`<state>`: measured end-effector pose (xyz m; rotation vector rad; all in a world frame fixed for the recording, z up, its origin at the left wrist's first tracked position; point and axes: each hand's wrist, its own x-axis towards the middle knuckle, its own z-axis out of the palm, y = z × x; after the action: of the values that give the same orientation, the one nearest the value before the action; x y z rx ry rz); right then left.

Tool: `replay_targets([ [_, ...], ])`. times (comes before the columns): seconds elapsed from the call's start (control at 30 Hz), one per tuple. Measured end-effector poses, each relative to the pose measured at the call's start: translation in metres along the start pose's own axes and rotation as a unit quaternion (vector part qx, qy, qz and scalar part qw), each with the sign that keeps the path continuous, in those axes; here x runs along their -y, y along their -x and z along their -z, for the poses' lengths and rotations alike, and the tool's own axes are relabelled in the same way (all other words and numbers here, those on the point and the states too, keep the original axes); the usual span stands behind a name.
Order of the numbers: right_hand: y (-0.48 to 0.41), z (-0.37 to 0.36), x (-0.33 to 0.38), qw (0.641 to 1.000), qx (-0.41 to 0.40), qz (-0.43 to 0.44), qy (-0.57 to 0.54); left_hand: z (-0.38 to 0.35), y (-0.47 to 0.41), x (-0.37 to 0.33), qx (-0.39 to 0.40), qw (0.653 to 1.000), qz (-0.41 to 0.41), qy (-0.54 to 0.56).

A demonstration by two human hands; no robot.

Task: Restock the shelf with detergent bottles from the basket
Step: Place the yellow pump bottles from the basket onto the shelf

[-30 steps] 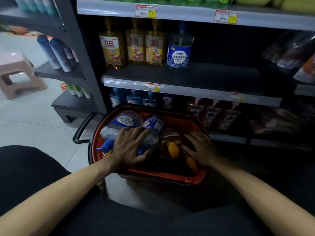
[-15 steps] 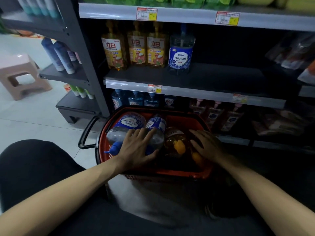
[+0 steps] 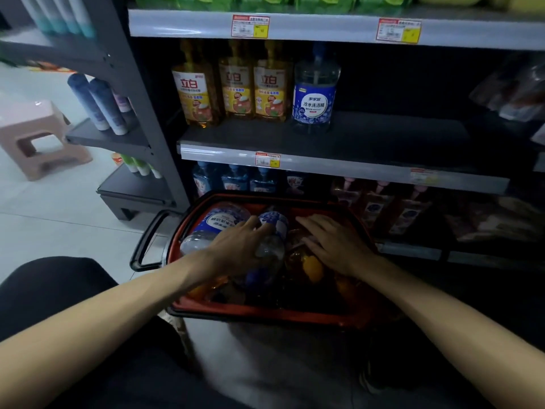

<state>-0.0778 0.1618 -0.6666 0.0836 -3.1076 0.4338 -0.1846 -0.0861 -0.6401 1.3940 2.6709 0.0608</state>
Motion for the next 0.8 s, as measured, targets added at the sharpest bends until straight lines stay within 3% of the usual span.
replay_targets([
  [0.17, -0.021, 0.037, 0.027, 0.988, 0.056, 0.085, 0.117, 0.011, -0.016, 0.025, 0.026, 0.994, -0.100, -0.027],
  [0.37, -0.023, 0.042, 0.054, 0.985, 0.129, 0.077, 0.084, 0.004, -0.024, 0.045, 0.000, 0.988, -0.157, 0.008],
  [0.47, -0.022, 0.027, 0.066, 0.993, 0.096, 0.060, 0.045, 0.000, -0.025, 0.057, -0.014, 0.985, -0.167, 0.041],
  [0.63, -0.022, 0.006, 0.078, 0.984, -0.023, 0.160, 0.074, 0.000, -0.028, 0.066, 0.031, 0.984, -0.146, 0.095],
  [0.8, -0.021, -0.015, 0.067, 0.975, 0.001, 0.195, 0.110, -0.009, -0.026, 0.071, -0.007, 0.991, -0.130, 0.031],
])
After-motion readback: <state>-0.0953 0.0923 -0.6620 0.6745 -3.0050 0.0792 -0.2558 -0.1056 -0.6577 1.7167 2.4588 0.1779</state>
